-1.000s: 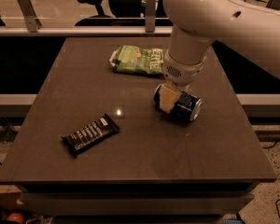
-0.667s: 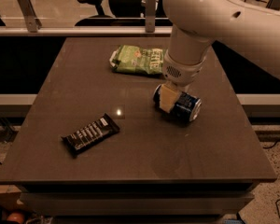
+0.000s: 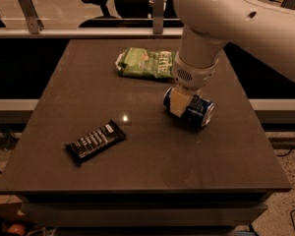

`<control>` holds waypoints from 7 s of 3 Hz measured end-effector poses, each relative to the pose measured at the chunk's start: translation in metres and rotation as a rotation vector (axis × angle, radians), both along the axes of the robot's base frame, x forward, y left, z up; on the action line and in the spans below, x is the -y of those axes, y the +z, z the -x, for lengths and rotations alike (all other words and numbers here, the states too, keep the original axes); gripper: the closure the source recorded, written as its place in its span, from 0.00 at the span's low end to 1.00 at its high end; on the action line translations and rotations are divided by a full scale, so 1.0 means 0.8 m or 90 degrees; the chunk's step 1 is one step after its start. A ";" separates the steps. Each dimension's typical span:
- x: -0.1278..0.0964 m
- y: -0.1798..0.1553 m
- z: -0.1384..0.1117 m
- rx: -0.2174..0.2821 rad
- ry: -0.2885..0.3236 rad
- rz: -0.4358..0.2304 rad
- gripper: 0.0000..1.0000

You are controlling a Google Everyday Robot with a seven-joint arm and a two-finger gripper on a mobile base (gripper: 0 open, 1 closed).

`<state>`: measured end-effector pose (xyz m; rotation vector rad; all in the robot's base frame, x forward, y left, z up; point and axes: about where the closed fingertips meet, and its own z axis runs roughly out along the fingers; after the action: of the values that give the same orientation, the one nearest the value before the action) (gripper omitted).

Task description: Place pepsi can upright

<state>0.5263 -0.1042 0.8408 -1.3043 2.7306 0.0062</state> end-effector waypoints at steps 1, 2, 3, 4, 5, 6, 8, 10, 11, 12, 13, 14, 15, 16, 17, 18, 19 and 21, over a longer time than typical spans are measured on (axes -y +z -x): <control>0.019 0.013 0.001 0.019 -0.017 -0.009 1.00; 0.039 0.026 0.002 0.044 -0.036 -0.031 1.00; 0.056 0.040 0.005 0.076 -0.048 -0.060 1.00; 0.071 0.058 0.004 0.120 -0.052 -0.101 1.00; 0.083 0.078 0.002 0.177 -0.048 -0.157 1.00; 0.087 0.095 -0.003 0.238 -0.030 -0.227 1.00; 0.077 0.120 -0.013 0.324 0.038 -0.372 1.00; 0.056 0.124 -0.003 0.362 0.102 -0.494 1.00; 0.042 0.125 0.008 0.375 0.132 -0.547 1.00; 0.036 0.118 0.015 0.384 0.145 -0.591 1.00; 0.032 0.108 0.012 0.392 0.151 -0.636 1.00; 0.027 0.095 0.003 0.390 0.161 -0.690 1.00; 0.024 0.084 -0.003 0.395 0.170 -0.741 1.00; 0.021 0.073 -0.006 0.403 0.174 -0.778 1.00; 0.021 0.063 -0.004 0.411 0.169 -0.799 1.00; 0.025 0.052 0.000 0.417 0.154 -0.812 1.00; 0.025 0.045 -0.003 0.414 0.146 -0.802 1.00; 0.018 0.041 -0.007 0.409 0.145 -0.806 0.82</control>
Offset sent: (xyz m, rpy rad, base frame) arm -0.0020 -0.0518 0.0328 0.0940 -0.1143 -0.0973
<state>0.5321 -0.1186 0.8737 -0.9082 1.4497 0.9512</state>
